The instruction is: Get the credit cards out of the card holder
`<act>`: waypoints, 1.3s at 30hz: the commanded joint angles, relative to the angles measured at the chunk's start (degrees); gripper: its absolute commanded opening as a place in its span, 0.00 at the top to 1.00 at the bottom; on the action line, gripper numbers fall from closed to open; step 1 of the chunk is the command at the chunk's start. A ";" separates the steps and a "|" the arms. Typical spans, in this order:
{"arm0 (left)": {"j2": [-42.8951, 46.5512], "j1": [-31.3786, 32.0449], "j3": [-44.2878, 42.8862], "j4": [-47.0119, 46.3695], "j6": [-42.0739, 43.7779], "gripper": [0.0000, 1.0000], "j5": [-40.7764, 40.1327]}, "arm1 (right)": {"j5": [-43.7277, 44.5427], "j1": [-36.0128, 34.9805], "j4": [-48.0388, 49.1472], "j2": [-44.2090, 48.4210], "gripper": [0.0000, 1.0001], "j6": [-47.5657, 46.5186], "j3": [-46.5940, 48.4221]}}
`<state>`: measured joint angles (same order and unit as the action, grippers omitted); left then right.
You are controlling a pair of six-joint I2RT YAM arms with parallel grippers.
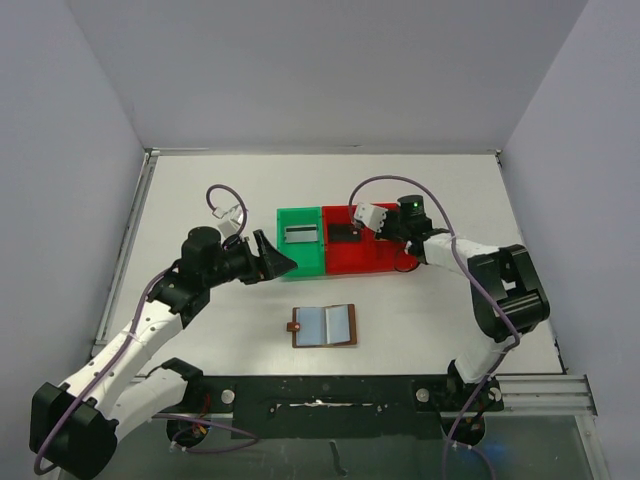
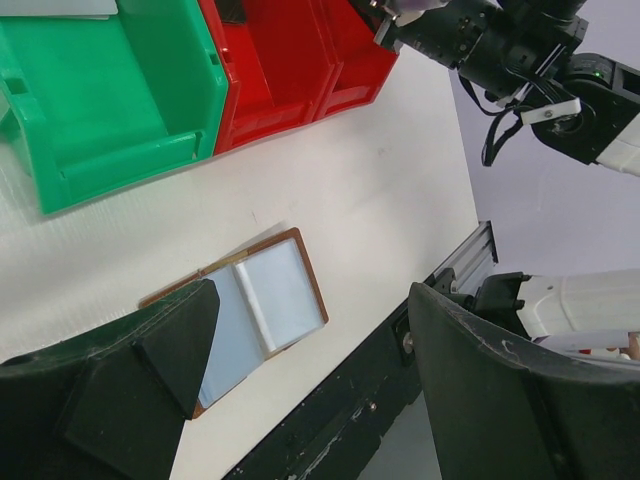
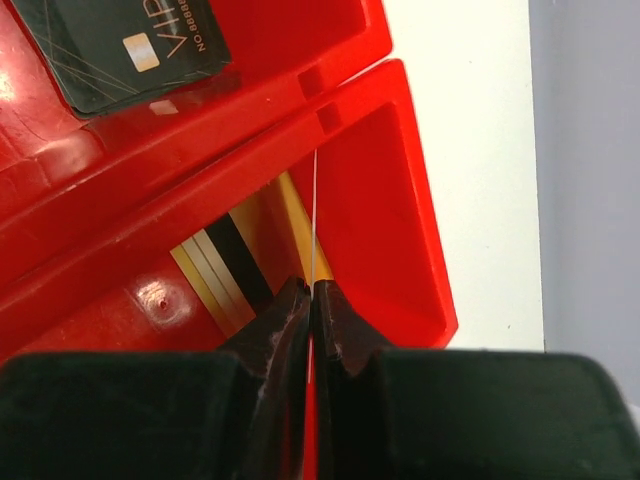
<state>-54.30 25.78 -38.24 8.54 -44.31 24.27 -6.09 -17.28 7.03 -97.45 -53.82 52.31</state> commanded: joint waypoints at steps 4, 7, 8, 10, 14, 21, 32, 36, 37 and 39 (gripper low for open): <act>1.28 -0.12 -0.73 -1.57 -0.16 0.25 0.33 | 1.54 -0.34 3.96 -1.73 0.99 -4.61 2.46; 1.68 -0.12 -0.45 -1.50 -0.34 0.25 0.32 | 1.53 -0.84 2.17 -2.19 0.96 -5.09 2.96; 1.80 -0.12 -0.39 -1.50 -0.38 0.25 0.33 | 1.60 -0.99 1.90 -2.19 0.93 -5.13 2.92; 1.87 -0.12 -0.35 -1.50 -0.43 0.25 0.33 | 1.26 -1.17 1.16 -2.10 0.87 -5.10 2.76; 1.87 -0.12 -0.24 -1.49 -0.34 0.25 0.41 | -0.39 -1.24 -0.52 -1.41 0.78 -4.59 2.77; 0.95 -0.12 0.05 -2.16 -0.39 0.25 1.14 | -1.63 -1.17 -0.29 -0.95 0.70 -3.35 2.85; -0.38 -0.12 0.36 -4.68 -0.30 0.25 9.33 | -5.93 0.10 -2.66 -0.13 0.61 -0.37 3.22; -0.95 -0.12 0.36 -5.46 -0.33 0.25 9.84 | -6.57 0.39 -2.79 0.37 0.59 0.81 3.23; -1.09 -0.14 0.36 -5.27 -0.28 0.25 9.85 | -6.56 0.39 -2.74 0.46 0.58 0.99 3.23; -1.16 -0.12 1.86 -5.20 -0.25 0.25 10.10 | -6.36 0.47 -2.73 0.43 0.58 1.01 3.23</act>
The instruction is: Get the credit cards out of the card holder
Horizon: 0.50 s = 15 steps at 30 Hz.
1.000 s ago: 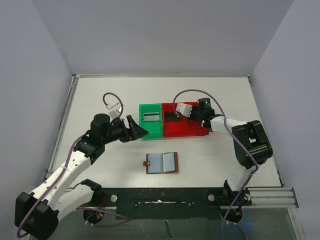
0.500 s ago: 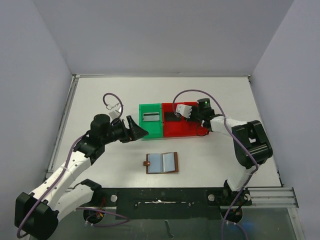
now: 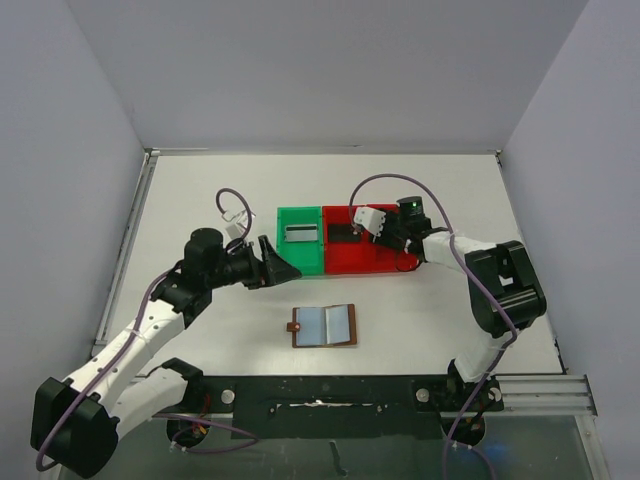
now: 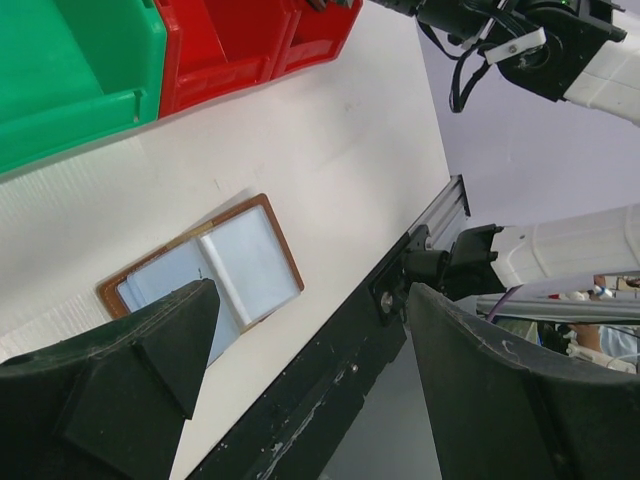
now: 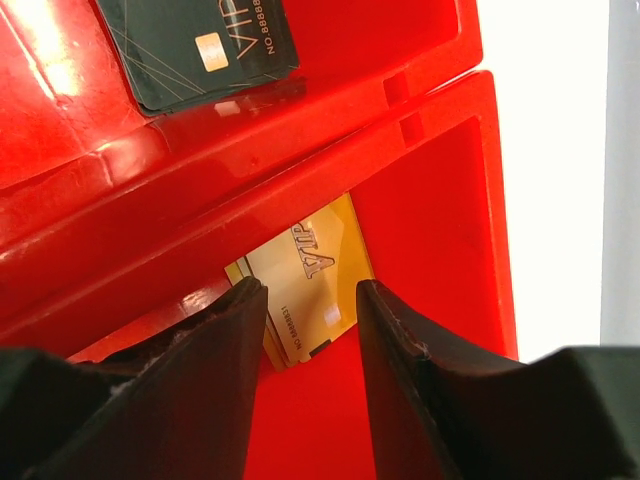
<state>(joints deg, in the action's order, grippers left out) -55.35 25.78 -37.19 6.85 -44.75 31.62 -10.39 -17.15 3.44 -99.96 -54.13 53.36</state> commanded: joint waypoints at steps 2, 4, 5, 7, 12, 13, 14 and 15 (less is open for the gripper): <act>-0.16 -0.12 1.22 -3.51 0.11 0.25 2.92 | -1.90 0.42 1.01 2.98 0.58 1.45 2.18; -0.04 -0.12 1.40 -3.45 0.05 0.25 2.96 | -1.71 0.46 1.23 3.21 0.58 1.75 2.27; -0.04 -0.12 1.43 -3.43 0.10 0.25 3.12 | -1.59 0.56 1.71 3.55 0.58 2.37 2.27; -0.12 -0.12 1.51 -3.23 0.25 0.25 3.23 | -1.47 0.71 2.72 4.64 0.57 4.64 2.47; -0.39 0.18 2.23 -1.49 0.65 0.25 2.21 | 0.68 0.76 3.91 11.50 0.54 18.21 3.60; -0.63 0.41 2.41 -0.59 0.86 0.24 1.29 | 0.87 0.79 4.27 13.35 0.51 23.04 3.22; -1.01 0.96 2.42 0.50 1.15 0.25 0.30 | 1.52 0.85 5.06 15.56 0.42 29.04 2.30; -1.33 1.53 2.44 1.54 1.47 0.25 -0.72 | 2.17 1.30 6.08 17.61 0.36 37.48 1.18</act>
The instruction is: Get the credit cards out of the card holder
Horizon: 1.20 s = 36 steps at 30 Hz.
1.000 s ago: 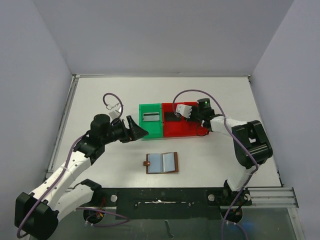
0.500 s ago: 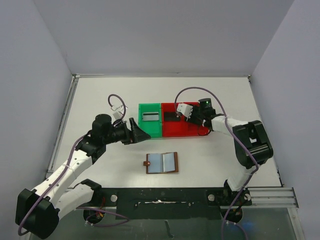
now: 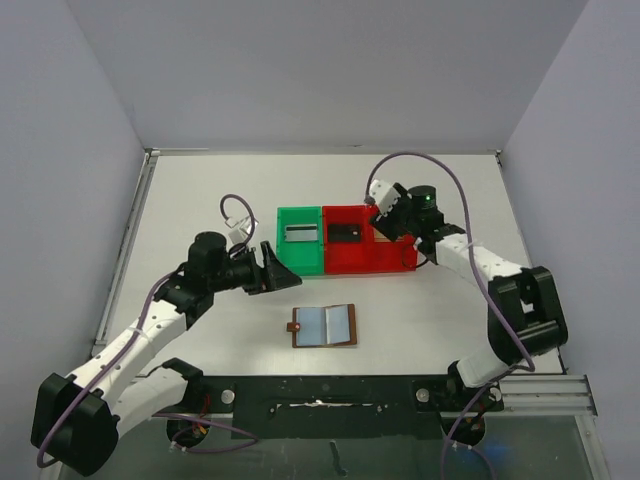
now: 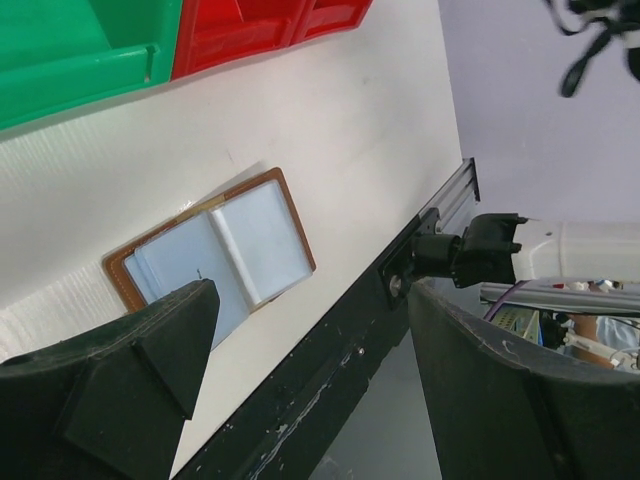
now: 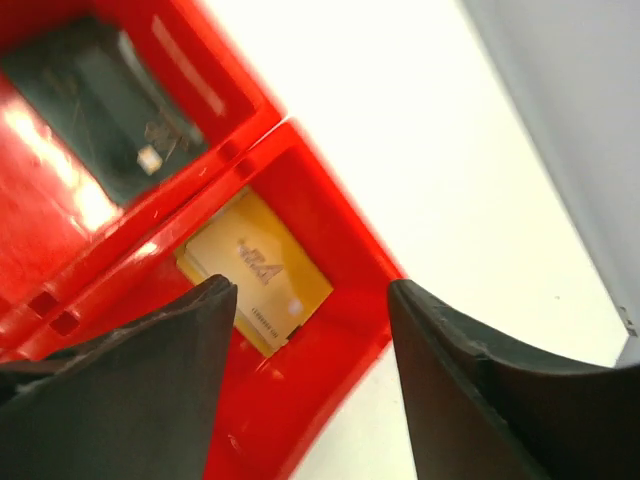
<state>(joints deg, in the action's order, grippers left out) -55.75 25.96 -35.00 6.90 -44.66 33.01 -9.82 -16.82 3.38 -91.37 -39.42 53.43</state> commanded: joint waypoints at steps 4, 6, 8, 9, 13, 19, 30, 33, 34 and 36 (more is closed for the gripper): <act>-2.14 5.03 0.88 3.32 0.88 0.25 -7.47 | -6.03 3.63 -0.38 15.27 0.33 53.33 -0.16; -2.99 6.78 1.24 3.05 -0.21 0.25 -10.47 | -9.36 3.10 -8.81 15.96 0.37 65.47 1.40; -3.94 8.22 1.34 2.67 -0.76 0.25 -12.18 | -11.64 0.63 -12.71 17.37 0.39 72.50 -0.86; -4.42 8.79 1.55 2.44 -1.00 0.25 -12.99 | -11.47 -1.84 -12.07 19.18 0.39 74.79 -3.15; -6.25 10.57 2.17 2.06 -1.81 0.26 -14.73 | 6.23 -14.01 -16.32 25.86 0.39 86.60 -9.57; -7.89 13.96 3.25 0.55 -3.19 0.28 -15.96 | 9.67 -23.65 -14.15 28.12 0.46 95.73 -17.03; -11.91 17.81 5.18 -1.22 -4.44 0.35 -16.80 | 11.84 -31.88 -18.67 14.81 0.55 96.50 -12.17; -12.56 18.53 5.74 -1.28 -4.47 0.35 -16.96 | 13.24 -32.77 -21.28 12.77 0.56 96.51 -10.68; -12.95 18.80 6.02 -1.77 -4.35 0.36 -16.61 | 12.93 -32.85 -21.19 12.13 0.59 96.32 -10.70; -14.19 19.39 6.23 -2.79 -4.14 0.37 -16.15 | 11.62 -32.95 -20.29 11.42 0.64 96.11 -11.07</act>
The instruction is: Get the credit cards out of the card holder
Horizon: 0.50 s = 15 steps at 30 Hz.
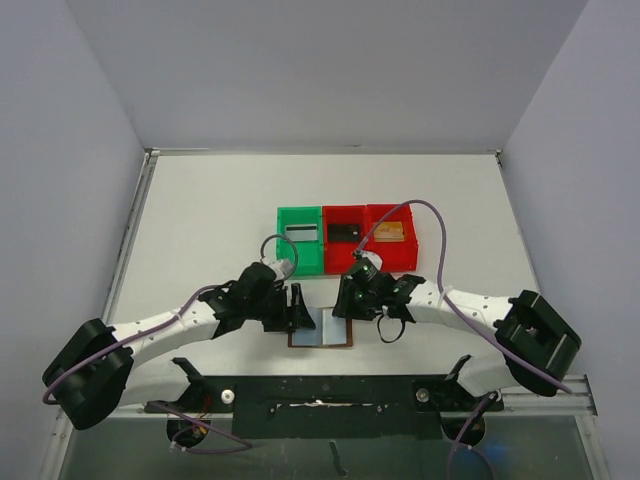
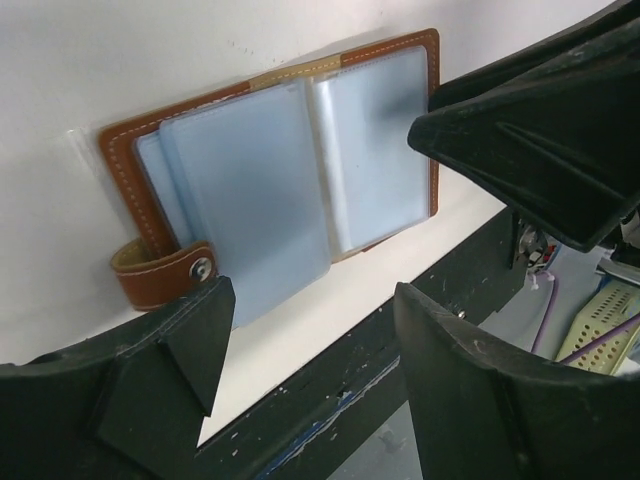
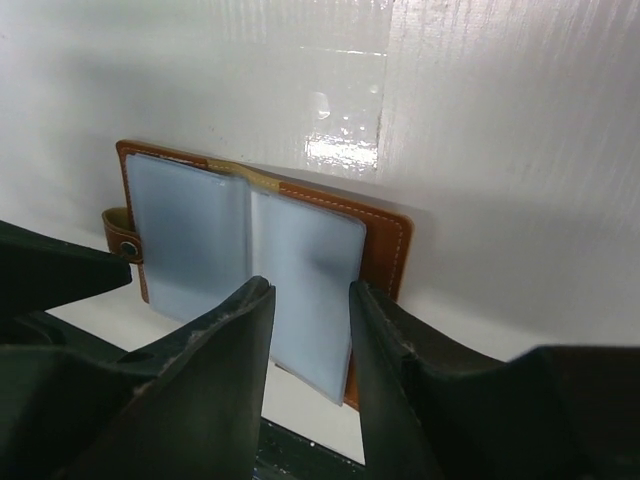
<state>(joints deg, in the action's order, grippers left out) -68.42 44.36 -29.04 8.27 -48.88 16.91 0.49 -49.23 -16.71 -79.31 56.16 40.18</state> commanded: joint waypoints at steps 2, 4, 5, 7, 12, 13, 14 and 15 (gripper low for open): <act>-2.91 1.59 -0.08 -4.41 0.31 0.40 -0.24 | -0.20 -0.52 1.66 -0.76 0.75 0.40 1.59; -3.93 1.94 -0.29 -4.48 0.40 0.42 -0.93 | -1.62 -0.49 3.63 -0.42 0.80 0.46 0.96; -4.25 2.03 -0.39 -4.29 0.44 0.42 -1.56 | -2.04 -0.44 4.36 -0.19 0.81 0.77 0.69; -4.72 2.11 -0.68 -3.60 0.53 0.42 -2.58 | -3.23 -0.19 5.44 0.16 0.81 1.13 0.45; -2.59 2.31 -1.37 -1.43 0.89 0.42 -4.33 | -0.52 -0.12 0.87 1.08 0.74 1.14 2.50; -1.97 2.27 -1.37 -1.11 0.89 0.42 -4.63 | 0.49 -0.16 -0.64 1.37 0.72 1.10 2.93; -1.48 2.31 -1.30 -0.81 0.89 0.42 -4.95 | 1.31 -0.23 -1.63 1.80 0.71 1.10 3.12; -1.16 2.31 -1.19 -0.61 0.89 0.42 -5.12 | 1.71 -0.21 -2.30 2.20 0.69 1.14 3.14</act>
<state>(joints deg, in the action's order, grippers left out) -72.27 46.41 -28.75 7.40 -48.86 14.44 -0.91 -49.50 -16.08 -80.07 56.64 40.45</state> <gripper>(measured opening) 0.579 0.283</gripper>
